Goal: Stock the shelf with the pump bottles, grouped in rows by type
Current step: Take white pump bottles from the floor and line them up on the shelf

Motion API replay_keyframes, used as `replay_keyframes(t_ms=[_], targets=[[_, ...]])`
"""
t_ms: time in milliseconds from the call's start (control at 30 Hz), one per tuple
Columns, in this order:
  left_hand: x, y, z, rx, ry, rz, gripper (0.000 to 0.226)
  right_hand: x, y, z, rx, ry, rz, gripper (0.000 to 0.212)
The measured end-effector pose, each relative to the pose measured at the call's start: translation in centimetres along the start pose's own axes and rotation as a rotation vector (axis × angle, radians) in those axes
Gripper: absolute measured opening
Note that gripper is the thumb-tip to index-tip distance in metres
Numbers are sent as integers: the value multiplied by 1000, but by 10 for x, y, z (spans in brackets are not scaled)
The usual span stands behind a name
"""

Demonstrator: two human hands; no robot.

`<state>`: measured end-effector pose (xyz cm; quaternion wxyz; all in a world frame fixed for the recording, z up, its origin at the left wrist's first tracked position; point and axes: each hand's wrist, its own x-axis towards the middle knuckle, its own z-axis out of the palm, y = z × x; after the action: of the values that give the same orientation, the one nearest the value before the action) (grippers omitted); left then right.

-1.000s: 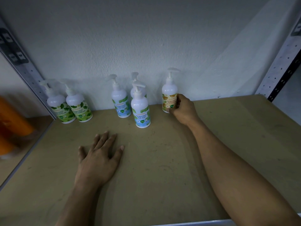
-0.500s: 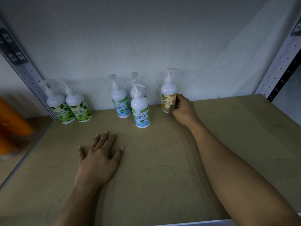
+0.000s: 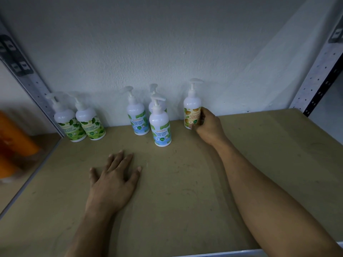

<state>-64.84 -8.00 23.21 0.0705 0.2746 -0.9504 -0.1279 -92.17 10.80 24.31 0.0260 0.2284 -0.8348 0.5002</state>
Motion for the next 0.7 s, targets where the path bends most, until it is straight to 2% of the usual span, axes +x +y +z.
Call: replay_keyframes(t_ms=[67, 133, 200, 267, 433, 600, 700], targets=[[0, 0, 1, -6, 6, -4, 67, -7, 0, 0, -64, 36, -3, 59], [-2, -1, 1, -11, 25, 3, 66, -23, 0, 1, -258, 39, 47, 78], [-6, -1, 1, -23, 41, 6, 64, -46, -2, 1, -507, 46, 50, 79], [-10, 0, 0, -48, 41, 2, 60, -76, -7, 1, -653, -7, -26, 74], [-38, -4, -11, -72, -5, 41, 55, -155, -36, -5, -713, -279, -167, 69], [-92, -26, -28, -64, -70, 101, 58, -212, -62, -14, -746, -386, -148, 67], [-148, -50, -34, -66, -21, 101, 64, -250, -82, -9, -753, -436, -163, 66]])
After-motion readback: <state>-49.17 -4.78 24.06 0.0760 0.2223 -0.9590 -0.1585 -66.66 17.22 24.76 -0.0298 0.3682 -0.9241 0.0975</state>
